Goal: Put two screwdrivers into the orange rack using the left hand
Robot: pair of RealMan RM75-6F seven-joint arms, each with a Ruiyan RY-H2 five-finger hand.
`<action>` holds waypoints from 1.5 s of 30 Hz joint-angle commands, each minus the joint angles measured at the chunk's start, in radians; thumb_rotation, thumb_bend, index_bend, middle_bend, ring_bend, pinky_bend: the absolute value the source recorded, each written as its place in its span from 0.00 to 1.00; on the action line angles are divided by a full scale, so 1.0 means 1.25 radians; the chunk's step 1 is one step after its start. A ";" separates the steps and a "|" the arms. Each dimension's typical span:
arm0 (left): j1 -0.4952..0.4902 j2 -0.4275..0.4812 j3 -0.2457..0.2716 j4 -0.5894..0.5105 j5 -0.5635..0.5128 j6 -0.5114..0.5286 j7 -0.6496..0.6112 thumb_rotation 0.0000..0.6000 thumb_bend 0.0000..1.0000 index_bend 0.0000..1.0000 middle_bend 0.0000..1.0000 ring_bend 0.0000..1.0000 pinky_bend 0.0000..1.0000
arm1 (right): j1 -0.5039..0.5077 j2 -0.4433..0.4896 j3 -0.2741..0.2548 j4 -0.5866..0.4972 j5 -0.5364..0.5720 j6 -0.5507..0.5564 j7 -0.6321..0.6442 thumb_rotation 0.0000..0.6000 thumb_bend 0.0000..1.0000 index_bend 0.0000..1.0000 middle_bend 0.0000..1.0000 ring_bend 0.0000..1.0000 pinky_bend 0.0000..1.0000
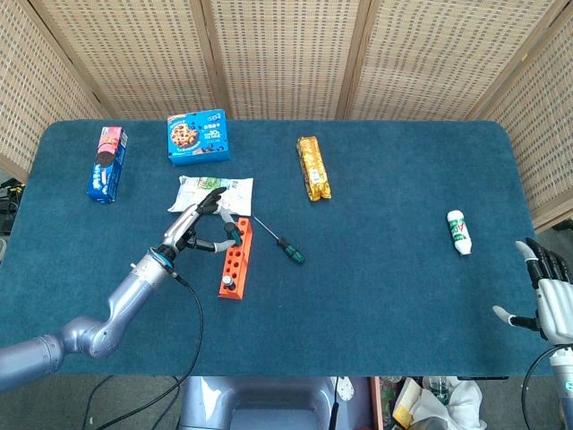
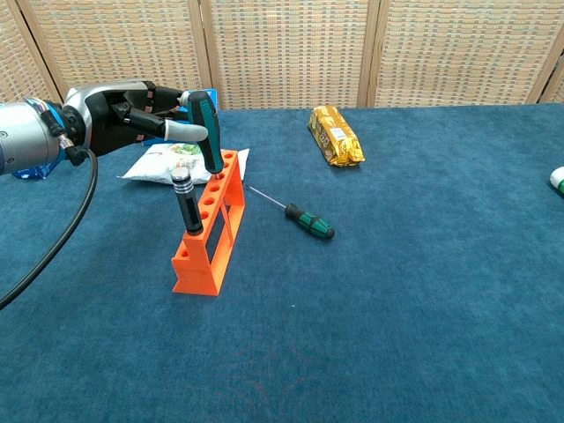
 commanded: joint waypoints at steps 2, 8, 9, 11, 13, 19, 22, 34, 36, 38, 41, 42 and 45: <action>0.001 0.000 -0.001 0.002 0.001 -0.002 0.000 1.00 0.43 0.65 0.00 0.00 0.00 | 0.000 0.000 0.000 0.000 0.000 0.001 0.000 1.00 0.00 0.00 0.00 0.00 0.00; 0.001 0.001 0.001 0.003 -0.001 -0.010 0.001 1.00 0.43 0.54 0.00 0.00 0.00 | 0.000 0.000 0.000 0.000 -0.001 0.001 -0.001 1.00 0.00 0.00 0.00 0.00 0.00; 0.001 0.001 0.000 0.004 -0.001 -0.012 0.000 1.00 0.43 0.51 0.00 0.00 0.00 | 0.000 0.000 -0.001 0.000 -0.001 0.001 -0.001 1.00 0.00 0.00 0.00 0.00 0.00; 0.002 0.002 0.000 0.004 0.000 -0.014 -0.001 1.00 0.43 0.46 0.00 0.00 0.00 | 0.000 0.000 0.000 -0.001 -0.001 0.001 -0.001 1.00 0.00 0.00 0.00 0.00 0.00; 0.003 0.003 0.002 0.004 0.003 -0.018 -0.004 1.00 0.43 0.44 0.00 0.00 0.00 | -0.001 0.001 0.000 -0.002 -0.001 0.002 -0.001 1.00 0.00 0.00 0.00 0.00 0.00; 0.005 0.010 0.003 0.002 0.009 -0.026 -0.012 1.00 0.43 0.36 0.00 0.00 0.00 | -0.001 0.001 -0.001 -0.002 -0.003 0.004 0.001 1.00 0.00 0.00 0.00 0.00 0.00; 0.007 0.014 0.004 -0.001 0.017 -0.028 -0.018 1.00 0.43 0.25 0.00 0.00 0.00 | -0.002 0.002 -0.001 -0.002 -0.004 0.005 0.002 1.00 0.00 0.00 0.00 0.00 0.00; 0.094 0.174 0.002 -0.077 0.149 0.101 -0.058 1.00 0.00 0.00 0.00 0.00 0.00 | -0.004 0.004 -0.004 -0.007 -0.015 0.012 0.004 1.00 0.00 0.00 0.00 0.00 0.00; 0.150 0.238 0.033 -0.094 0.181 0.178 0.038 1.00 0.00 0.00 0.00 0.00 0.00 | -0.007 0.005 -0.006 -0.011 -0.020 0.018 0.002 1.00 0.00 0.00 0.00 0.00 0.00; 0.187 0.270 0.056 -0.100 0.175 0.224 0.150 1.00 0.00 0.00 0.00 0.00 0.00 | -0.008 0.005 -0.005 -0.012 -0.021 0.021 0.001 1.00 0.00 0.00 0.00 0.00 0.00; 0.249 0.301 0.088 -0.132 0.151 0.308 0.319 1.00 0.00 0.00 0.00 0.00 0.00 | -0.009 0.004 -0.004 -0.012 -0.020 0.024 -0.001 1.00 0.00 0.00 0.00 0.00 0.00; 0.275 0.303 0.097 -0.140 0.151 0.352 0.353 1.00 0.00 0.00 0.00 0.00 0.00 | -0.009 0.005 -0.004 -0.012 -0.020 0.026 0.000 1.00 0.00 0.00 0.00 0.00 0.00; 0.331 0.301 0.124 -0.137 0.159 0.435 0.413 1.00 0.00 0.00 0.00 0.00 0.00 | -0.011 0.005 -0.002 -0.014 -0.019 0.030 -0.001 1.00 0.00 0.00 0.00 0.00 0.00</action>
